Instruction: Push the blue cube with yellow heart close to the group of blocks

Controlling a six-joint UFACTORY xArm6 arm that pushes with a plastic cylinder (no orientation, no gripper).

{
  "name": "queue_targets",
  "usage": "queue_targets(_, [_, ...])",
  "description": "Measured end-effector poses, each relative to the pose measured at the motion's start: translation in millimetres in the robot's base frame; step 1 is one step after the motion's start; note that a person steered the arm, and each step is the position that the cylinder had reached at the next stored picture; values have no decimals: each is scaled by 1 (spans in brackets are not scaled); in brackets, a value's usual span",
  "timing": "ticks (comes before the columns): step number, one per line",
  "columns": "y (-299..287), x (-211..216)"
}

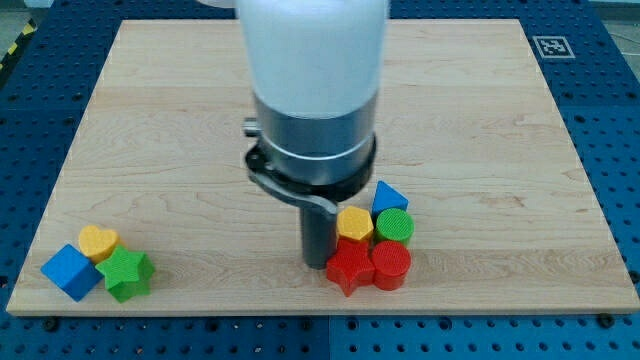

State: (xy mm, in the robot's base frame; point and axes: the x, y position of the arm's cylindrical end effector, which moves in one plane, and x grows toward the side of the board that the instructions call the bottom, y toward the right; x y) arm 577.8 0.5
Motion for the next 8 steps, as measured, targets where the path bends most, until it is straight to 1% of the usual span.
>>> queue_targets(1, [2,0])
queue_targets(2, [-33,-9])
queue_targets(3, [-71,-48])
queue_targets(4, [-137,-92])
queue_targets(5, [-213,-76])
queue_targets(6, [-272,-34])
queue_targets(7, [-305,-15])
queue_targets(8, [-304,10])
